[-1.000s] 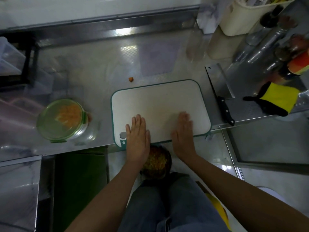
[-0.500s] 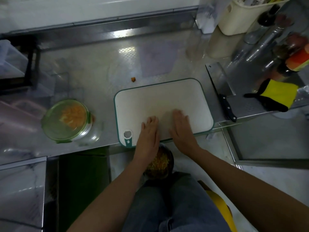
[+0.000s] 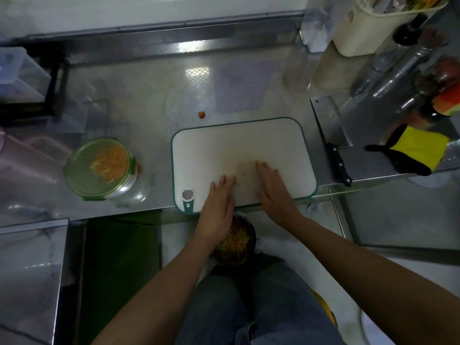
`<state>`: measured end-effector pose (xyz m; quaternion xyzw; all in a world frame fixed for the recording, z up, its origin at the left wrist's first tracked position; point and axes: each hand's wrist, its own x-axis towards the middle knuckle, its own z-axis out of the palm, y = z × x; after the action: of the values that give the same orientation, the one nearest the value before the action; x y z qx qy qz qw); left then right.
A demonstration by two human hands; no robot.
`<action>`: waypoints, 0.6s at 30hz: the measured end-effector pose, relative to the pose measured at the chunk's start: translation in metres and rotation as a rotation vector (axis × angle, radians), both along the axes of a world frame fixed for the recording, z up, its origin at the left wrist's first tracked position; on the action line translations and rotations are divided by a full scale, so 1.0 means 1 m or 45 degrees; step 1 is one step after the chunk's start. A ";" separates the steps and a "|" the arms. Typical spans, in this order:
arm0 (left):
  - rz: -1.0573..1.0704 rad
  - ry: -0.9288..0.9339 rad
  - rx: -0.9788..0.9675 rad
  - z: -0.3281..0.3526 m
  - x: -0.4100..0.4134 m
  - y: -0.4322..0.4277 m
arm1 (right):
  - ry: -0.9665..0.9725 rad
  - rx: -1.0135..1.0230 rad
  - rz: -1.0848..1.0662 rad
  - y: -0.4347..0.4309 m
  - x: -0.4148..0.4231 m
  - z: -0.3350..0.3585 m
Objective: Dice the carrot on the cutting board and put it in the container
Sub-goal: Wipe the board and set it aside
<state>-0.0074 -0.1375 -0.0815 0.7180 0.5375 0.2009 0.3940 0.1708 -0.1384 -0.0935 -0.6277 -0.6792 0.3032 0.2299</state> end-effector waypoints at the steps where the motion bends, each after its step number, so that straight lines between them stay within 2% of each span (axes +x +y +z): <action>1: 0.037 -0.013 -0.044 0.000 0.001 0.001 | -0.017 0.000 0.031 0.003 0.002 0.001; 4: 0.162 -0.145 -0.118 0.003 0.003 0.000 | 0.066 -0.011 0.168 0.007 0.003 0.008; 7: 0.372 -0.193 0.090 0.006 0.000 0.000 | 0.102 -0.038 0.126 0.017 0.009 0.012; 9: 0.551 -0.317 0.026 0.013 0.000 -0.001 | 0.065 -0.061 0.181 0.022 0.012 0.011; 12: 0.631 -0.645 -0.507 0.021 0.000 -0.006 | 0.081 -0.055 0.165 0.028 0.015 0.014; 16: 0.499 -0.681 -1.509 0.013 -0.006 -0.019 | 0.056 -0.119 0.317 0.033 0.008 0.011; 18: 0.569 -0.875 -1.667 0.001 -0.004 -0.020 | 0.109 -0.140 0.387 0.026 0.003 0.010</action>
<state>-0.0112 -0.1574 -0.0801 0.1106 0.5265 0.1284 0.8331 0.1741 -0.1121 -0.0838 -0.5158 -0.7382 0.3978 0.1753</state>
